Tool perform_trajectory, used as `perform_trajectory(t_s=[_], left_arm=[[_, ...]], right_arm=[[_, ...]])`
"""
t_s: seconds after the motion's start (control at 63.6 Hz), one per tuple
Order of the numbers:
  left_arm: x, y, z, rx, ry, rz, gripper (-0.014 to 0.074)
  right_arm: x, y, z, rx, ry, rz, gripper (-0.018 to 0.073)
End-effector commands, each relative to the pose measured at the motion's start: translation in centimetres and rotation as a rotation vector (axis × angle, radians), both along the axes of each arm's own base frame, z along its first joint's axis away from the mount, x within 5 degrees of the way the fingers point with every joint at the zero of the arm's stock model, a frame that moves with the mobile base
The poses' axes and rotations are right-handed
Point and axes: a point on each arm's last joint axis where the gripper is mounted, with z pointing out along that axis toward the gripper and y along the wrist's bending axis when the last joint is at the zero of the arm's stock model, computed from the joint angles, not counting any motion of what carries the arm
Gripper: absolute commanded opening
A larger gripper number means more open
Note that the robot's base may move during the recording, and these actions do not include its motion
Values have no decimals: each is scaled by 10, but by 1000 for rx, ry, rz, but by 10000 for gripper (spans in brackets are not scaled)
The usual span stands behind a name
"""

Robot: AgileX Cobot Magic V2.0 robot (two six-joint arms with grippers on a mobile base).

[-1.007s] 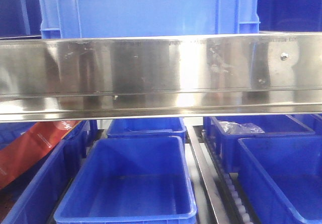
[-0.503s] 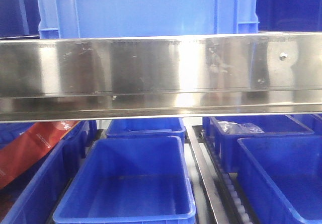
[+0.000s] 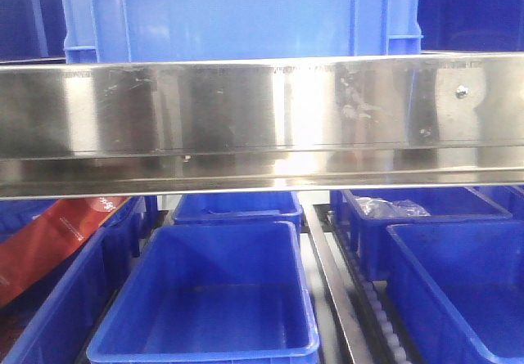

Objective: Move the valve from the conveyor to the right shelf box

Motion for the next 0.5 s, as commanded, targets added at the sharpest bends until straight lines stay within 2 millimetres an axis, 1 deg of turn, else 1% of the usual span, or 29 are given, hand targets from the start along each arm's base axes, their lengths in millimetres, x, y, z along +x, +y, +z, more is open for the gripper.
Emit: perform_trajectory(t_s=[0.0,0.315,0.409,0.488], left_arm=[[-1,0,4,-8,-35,1,-111],[-1,0,4,-8,-35,1,-111],[-1,0,4,-8,-35,1,-111],[-1,0,4,-8,-35,1,-111]], right_arm=[[0,-1,2,4,-28,-8,-163],[-2,-2,3,2,-29,-13,-163],[-7,-9,1,3,-36,-64,-163],[-14,-16,-5,6,-54,-128,-163]])
